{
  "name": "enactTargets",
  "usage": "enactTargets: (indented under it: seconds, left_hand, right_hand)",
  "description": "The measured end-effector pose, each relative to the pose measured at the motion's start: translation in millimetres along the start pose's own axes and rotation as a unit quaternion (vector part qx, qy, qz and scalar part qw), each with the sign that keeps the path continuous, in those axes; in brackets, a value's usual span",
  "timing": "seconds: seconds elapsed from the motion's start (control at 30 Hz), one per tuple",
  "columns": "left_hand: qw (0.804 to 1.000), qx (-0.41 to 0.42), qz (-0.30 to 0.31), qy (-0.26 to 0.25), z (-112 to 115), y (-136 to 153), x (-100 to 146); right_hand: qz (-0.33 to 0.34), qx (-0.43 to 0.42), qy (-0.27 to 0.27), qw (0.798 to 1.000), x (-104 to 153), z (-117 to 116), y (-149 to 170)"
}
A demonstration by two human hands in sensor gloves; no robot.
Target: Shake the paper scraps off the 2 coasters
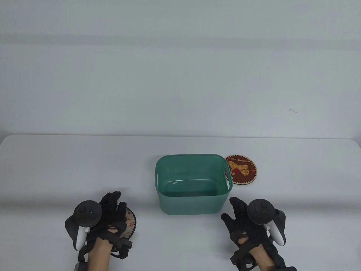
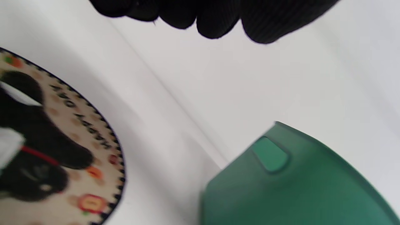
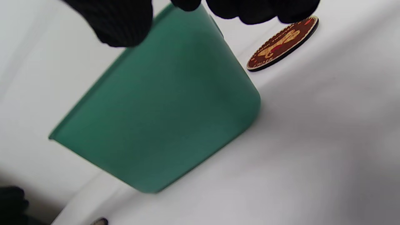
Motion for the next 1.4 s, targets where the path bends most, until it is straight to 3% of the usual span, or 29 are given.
enactTargets:
  seconds: [0.33,0.63,0.8,0.97,1.4]
  left_hand:
    - [0.988,-0.045,-0.147,0.022,-13.0,56.7,-4.7]
    - [0.945,-0.139,-0.287,0.076,-3.9,93.9,2.1]
    - [0.927,-0.197,-0.300,0.104,9.3,97.1,1.3]
    - [0.929,-0.202,-0.298,0.092,11.5,93.2,-0.3]
    - [0.958,-0.150,-0.232,0.071,15.8,88.9,-4.4]
  right_hand:
    - [-0.014,0.020,-0.077,0.997,-3.3,-31.2,16.0]
    - [-0.014,0.016,-0.089,0.996,-4.8,-33.6,16.4]
    - [-0.012,0.018,-0.097,0.995,-5.0,-35.3,15.2]
    - [-0.014,0.019,-0.093,0.995,-6.7,-33.7,16.7]
    - [-0.023,0.018,-0.088,0.996,-5.7,-32.1,19.7]
Point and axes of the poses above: the tracker on the back of each hand, its own y axis roughly to the little-finger side, its own x axis roughly from the fingertips to the wrist, z = x × y, the point moved 3 cm from there along -x, roughly from the wrist to the fingertips, and after that the axes turned 1 degree about z, right-handed, at the moved point
